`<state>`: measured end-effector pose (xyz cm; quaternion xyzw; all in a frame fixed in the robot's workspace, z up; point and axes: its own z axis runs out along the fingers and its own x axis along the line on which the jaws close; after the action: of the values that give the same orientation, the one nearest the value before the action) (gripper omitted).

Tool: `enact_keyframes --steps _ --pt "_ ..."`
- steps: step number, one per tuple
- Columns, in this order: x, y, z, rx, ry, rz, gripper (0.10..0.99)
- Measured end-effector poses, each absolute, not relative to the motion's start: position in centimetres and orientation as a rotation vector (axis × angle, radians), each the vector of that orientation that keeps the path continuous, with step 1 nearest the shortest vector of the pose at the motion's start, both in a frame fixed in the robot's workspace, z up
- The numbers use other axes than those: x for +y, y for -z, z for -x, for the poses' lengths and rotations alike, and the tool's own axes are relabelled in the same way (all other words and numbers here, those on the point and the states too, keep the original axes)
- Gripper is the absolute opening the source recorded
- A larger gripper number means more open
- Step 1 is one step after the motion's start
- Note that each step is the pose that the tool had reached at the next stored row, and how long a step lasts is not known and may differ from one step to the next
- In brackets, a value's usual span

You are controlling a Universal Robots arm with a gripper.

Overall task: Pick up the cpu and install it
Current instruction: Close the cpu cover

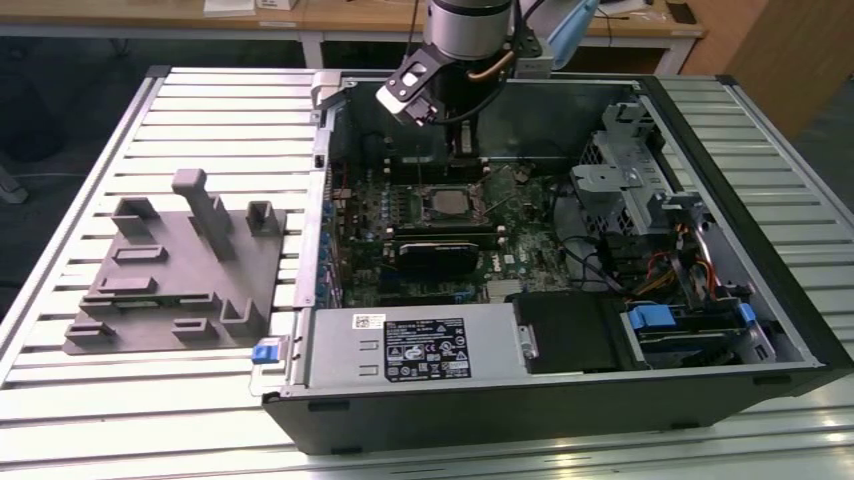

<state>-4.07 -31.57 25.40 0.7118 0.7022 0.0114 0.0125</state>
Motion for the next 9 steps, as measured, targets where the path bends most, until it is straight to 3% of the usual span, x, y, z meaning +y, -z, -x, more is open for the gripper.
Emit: enact_keyframes --steps 9 --pt "-31.57 -25.69 4.07 2.189 -0.036 -2.219 0.106"
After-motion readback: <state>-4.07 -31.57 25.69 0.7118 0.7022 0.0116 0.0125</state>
